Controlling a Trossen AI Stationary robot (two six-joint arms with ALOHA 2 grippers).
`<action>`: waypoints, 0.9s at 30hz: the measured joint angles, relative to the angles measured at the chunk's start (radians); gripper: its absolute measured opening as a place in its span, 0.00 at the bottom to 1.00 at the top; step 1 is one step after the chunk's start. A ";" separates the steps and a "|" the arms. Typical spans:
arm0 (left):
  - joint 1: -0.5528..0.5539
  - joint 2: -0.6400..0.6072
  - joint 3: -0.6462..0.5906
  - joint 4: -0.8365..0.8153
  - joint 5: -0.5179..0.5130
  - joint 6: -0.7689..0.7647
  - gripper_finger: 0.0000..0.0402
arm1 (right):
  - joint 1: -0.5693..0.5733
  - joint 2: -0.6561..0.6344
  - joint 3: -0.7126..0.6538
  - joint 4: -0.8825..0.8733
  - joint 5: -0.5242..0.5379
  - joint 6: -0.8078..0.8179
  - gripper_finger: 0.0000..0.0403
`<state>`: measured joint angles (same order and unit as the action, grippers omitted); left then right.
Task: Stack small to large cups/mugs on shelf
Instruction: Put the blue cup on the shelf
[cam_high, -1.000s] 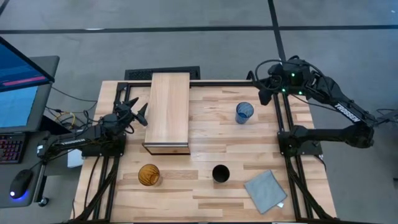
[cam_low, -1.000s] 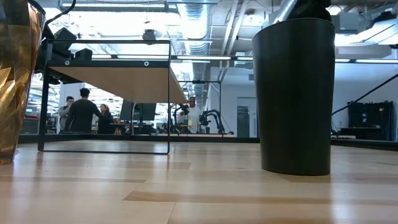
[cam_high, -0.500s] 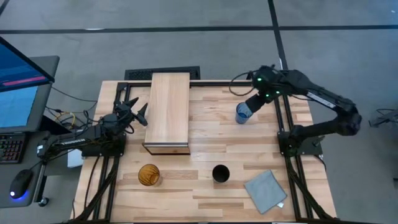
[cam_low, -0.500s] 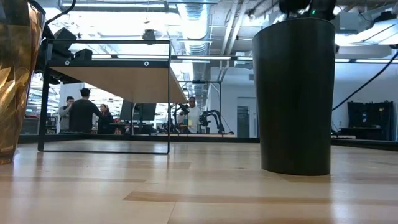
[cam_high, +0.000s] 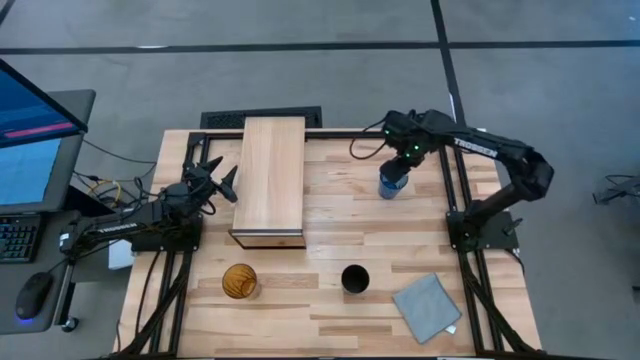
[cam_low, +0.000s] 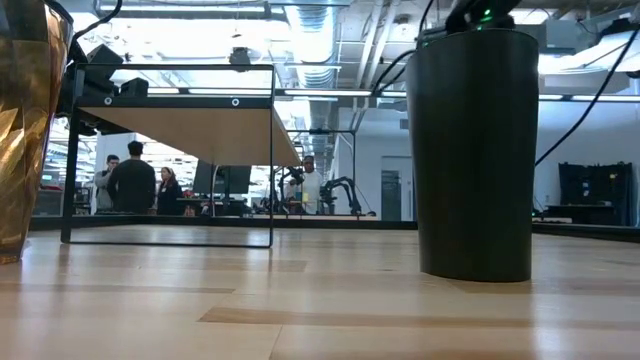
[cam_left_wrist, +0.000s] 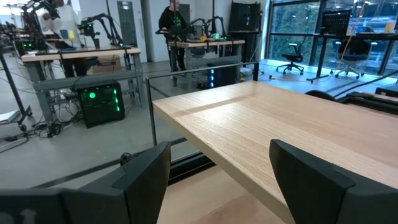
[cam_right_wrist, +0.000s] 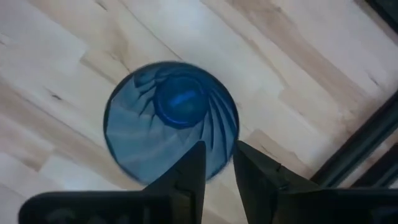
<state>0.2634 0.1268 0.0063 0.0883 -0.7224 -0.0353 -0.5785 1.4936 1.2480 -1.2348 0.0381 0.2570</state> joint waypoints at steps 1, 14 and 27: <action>0.000 0.000 0.000 0.000 0.000 0.000 0.66 | 0.000 0.010 0.000 0.000 0.002 0.000 0.26; 0.000 0.000 0.000 0.000 0.000 -0.010 0.66 | -0.002 0.041 0.000 0.009 0.015 -0.002 0.26; 0.000 0.000 0.000 0.000 0.000 -0.010 0.66 | -0.003 0.040 0.000 0.014 0.015 -0.007 0.45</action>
<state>0.2634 0.1268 0.0063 0.0883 -0.7225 -0.0456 -0.5816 1.5333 1.2480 -1.2213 0.0536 0.2500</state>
